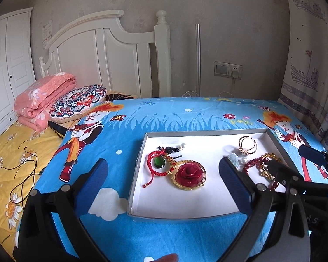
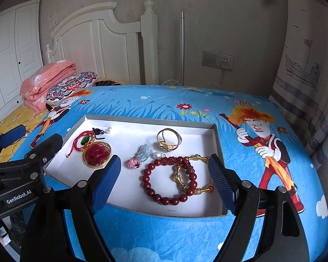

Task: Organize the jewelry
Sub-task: 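Lift both tools away from the tray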

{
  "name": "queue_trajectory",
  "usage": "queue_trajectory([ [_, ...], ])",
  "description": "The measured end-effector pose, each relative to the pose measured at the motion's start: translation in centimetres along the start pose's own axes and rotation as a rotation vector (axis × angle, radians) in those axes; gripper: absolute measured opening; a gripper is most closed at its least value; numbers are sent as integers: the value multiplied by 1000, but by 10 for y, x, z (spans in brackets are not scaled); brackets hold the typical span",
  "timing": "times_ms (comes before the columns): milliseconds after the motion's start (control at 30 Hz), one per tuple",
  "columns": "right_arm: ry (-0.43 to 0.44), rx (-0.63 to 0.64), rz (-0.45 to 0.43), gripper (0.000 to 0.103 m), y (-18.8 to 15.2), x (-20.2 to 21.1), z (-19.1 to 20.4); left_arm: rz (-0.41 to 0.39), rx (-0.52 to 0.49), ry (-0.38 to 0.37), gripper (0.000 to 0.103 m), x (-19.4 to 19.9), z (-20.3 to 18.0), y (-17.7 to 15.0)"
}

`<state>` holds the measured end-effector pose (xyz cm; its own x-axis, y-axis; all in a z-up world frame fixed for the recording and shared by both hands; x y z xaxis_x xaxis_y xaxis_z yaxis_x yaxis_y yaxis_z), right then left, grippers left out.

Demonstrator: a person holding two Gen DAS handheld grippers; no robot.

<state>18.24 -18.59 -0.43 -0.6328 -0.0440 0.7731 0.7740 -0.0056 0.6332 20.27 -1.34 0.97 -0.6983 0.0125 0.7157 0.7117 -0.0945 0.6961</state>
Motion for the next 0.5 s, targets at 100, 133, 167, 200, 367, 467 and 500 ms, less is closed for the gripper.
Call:
queue_trajectory([
  [100,12,-15,-29,84,-3,15,-2,-31,10,-7,98,15,2,-5],
  [133,17,-19,-34,84,-4,18,-2,-35,17,-10,98,18,2,-7],
  [167,19,-22,-38,84,-6,22,-2,-35,23,-13,98,21,2,-10],
  [200,20,-23,-41,84,-8,24,-2,-34,28,-18,98,23,2,-13],
  [367,14,-36,-39,84,-22,32,-3,-29,45,-30,98,29,3,-26],
  [467,11,-39,-29,84,-33,33,-4,-22,54,-18,98,30,6,-36],
  [500,9,-38,-25,84,-36,33,-4,-21,57,-18,98,31,7,-40],
])
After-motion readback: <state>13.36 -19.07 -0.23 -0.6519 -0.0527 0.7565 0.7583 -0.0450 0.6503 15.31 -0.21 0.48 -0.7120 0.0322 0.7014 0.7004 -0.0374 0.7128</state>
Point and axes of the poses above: each gripper's, at about its wrist camera, not at the fingertips, and x roughly against the way its jaws point, z to its left, y to its top, the point moved 5 cm from there along -x, roughly the way its jaws point, and after that the axes turned 14 degrees about z, right-handed, at the moved point
